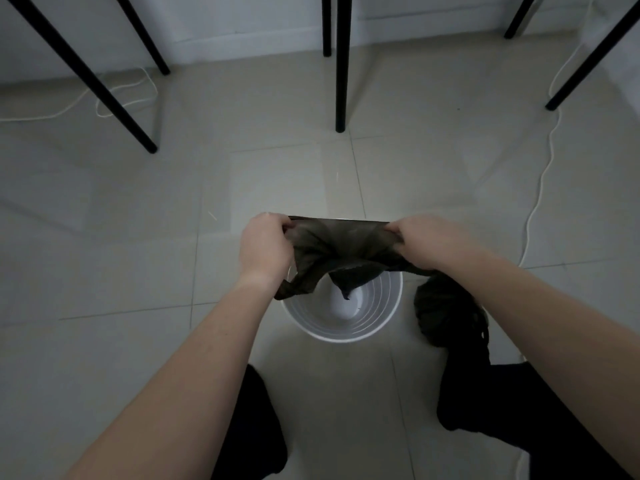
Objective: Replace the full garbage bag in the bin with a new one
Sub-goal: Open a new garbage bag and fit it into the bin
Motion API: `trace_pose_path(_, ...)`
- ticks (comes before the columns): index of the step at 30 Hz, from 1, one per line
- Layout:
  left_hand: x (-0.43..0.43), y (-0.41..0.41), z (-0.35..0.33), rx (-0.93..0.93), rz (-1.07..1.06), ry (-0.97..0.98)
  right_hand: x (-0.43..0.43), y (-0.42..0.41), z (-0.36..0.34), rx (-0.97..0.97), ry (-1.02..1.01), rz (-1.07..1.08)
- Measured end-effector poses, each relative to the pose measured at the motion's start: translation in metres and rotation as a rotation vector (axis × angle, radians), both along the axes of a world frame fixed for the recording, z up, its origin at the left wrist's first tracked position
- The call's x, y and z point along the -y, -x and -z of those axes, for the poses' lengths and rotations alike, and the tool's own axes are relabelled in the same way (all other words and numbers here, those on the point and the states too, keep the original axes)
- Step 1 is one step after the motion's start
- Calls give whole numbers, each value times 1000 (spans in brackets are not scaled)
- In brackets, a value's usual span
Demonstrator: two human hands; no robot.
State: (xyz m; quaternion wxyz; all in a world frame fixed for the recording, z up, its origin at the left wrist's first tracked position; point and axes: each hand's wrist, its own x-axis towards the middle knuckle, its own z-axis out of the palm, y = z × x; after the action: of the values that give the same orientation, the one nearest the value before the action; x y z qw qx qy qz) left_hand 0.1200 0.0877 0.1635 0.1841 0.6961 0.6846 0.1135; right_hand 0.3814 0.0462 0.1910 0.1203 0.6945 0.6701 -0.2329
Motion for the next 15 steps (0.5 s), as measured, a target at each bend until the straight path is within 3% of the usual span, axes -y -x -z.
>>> trace_pose_path(7,22,30,-11,-152,68,207,28,-8,-12,106,84,45)
trace_pose_path(12,34,41,-23,64,6,295,55,-5,-25,30,172,21)
trace_pose_path(15,43,39,-26,55,-37,210,62,-1,-24,-63,161,-20)
